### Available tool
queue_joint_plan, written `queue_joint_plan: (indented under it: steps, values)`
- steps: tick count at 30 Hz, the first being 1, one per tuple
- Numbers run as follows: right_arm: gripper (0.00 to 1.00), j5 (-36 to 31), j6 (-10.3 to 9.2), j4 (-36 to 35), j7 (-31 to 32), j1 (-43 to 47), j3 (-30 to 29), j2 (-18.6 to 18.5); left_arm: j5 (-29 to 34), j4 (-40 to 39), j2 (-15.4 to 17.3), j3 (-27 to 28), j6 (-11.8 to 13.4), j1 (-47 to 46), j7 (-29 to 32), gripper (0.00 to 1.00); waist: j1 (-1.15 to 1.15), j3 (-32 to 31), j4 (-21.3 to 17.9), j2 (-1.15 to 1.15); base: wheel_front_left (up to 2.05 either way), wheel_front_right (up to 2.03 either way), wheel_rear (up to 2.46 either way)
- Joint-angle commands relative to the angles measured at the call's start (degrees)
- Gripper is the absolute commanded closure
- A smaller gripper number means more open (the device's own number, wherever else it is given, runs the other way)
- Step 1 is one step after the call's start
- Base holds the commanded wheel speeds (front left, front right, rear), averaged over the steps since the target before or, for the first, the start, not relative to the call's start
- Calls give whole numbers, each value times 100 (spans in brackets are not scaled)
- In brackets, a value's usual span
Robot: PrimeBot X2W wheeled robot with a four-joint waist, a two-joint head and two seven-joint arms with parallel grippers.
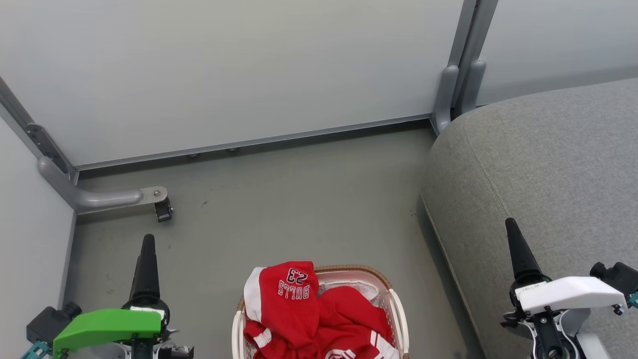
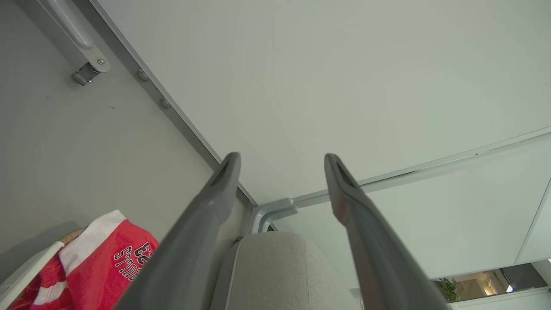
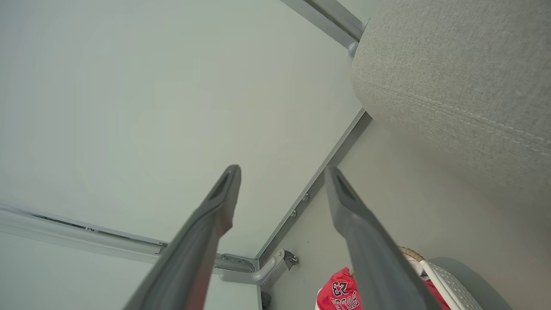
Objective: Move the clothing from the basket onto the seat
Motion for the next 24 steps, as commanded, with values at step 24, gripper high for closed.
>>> queue_joint_plan:
  steps: [24]
  values:
    - [0,-2270,1,-284,-475,71,121,-59,2480,-304,55,-273,220,163,-456,0,0,23,23,0,0,0,0]
